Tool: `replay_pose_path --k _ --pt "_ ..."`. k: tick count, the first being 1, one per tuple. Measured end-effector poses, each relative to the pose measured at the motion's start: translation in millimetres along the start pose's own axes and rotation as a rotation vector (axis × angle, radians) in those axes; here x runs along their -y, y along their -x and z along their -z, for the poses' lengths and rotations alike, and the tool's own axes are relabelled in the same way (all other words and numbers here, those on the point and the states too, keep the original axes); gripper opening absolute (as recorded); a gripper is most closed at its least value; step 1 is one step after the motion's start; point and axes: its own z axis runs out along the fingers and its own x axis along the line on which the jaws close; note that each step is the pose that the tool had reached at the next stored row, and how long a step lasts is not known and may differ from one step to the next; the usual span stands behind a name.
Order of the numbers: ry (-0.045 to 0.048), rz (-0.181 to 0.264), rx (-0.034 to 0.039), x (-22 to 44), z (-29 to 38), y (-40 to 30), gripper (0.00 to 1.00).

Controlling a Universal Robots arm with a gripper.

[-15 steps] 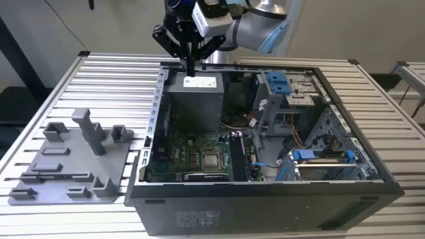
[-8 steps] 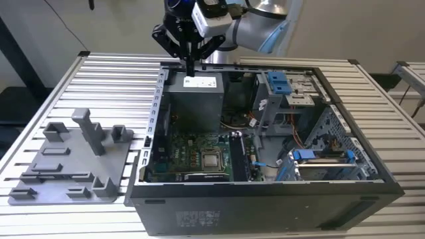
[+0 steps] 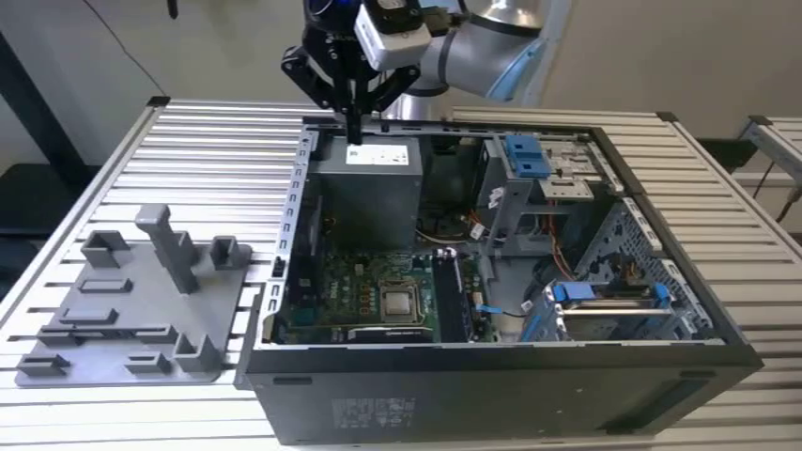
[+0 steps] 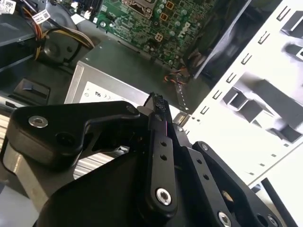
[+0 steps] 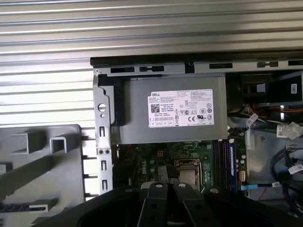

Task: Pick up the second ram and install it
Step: 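Reach for the second ram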

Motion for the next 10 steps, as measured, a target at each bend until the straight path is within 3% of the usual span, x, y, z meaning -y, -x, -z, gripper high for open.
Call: replay_pose_path --k 10 --pt "0.0000 0.000 -0.0018 1.0 0.0 -14.4 0.11"
